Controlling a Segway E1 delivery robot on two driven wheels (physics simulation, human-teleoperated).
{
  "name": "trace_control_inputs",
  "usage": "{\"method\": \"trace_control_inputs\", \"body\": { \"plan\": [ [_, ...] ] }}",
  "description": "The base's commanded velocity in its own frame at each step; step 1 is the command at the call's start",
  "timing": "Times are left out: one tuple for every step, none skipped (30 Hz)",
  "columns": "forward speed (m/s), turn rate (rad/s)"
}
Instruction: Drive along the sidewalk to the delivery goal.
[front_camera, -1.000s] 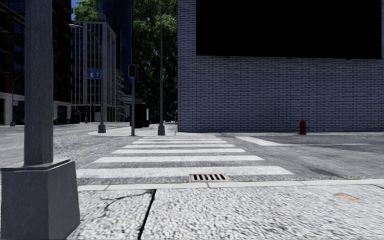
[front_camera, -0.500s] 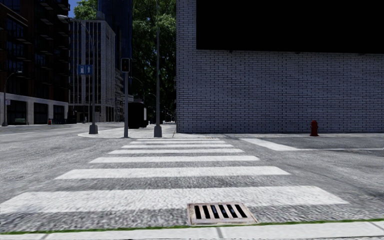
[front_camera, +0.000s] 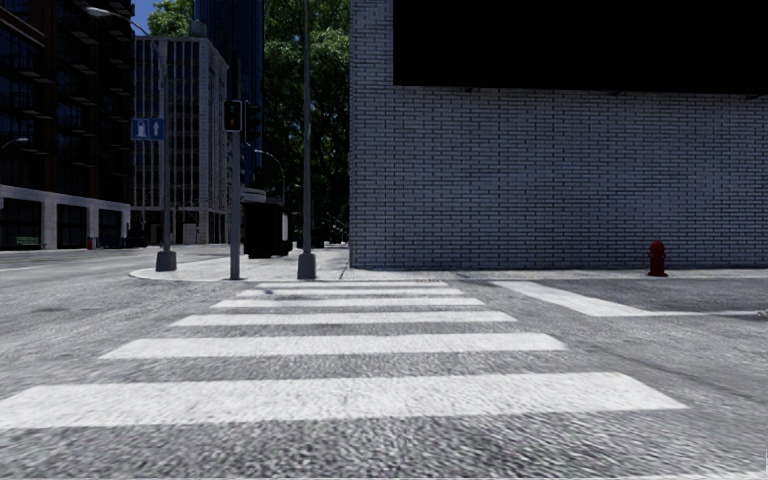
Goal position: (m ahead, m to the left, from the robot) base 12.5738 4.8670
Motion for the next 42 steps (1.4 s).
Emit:
{"method": "trace_control_inputs", "body": {
  "plan": [
    [2.00, 0.00],
    [2.00, 0.00],
    [2.00, 0.00],
    [2.00, 0.00],
    [2.00, 0.00],
    [2.00, 0.00],
    [2.00, 0.00],
    [2.00, 0.00],
    [2.00, 0.00],
    [2.00, 0.00],
    [2.00, 0.00],
    [2.00, 0.00],
    [2.00, 0.00],
    [2.00, 0.00],
    [2.00, 0.00],
    [2.00, 0.00],
    [2.00, 0.00],
    [2.00, 0.00],
    [2.00, 0.00],
    [2.00, 0.00],
    [2.00, 0.00],
    [2.00, 0.00],
    [2.00, 0.00],
    [2.00, 0.00],
    [2.00, 0.00],
    [2.00, 0.00],
    [2.00, 0.00],
    [2.00, 0.00],
    [2.00, 0.00],
    [2.00, 0.00],
    [2.00, 0.00],
    [2.00, 0.00],
    [2.00, 0.00],
    [2.00, 0.00],
    [2.00, 0.00],
    [2.00, 0.00],
    [2.00, 0.00],
    [2.00, 0.00],
    [2.00, 0.00],
    [2.00, 0.00],
    [2.00, 0.00],
    [2.00, 0.00]
  ]
}}
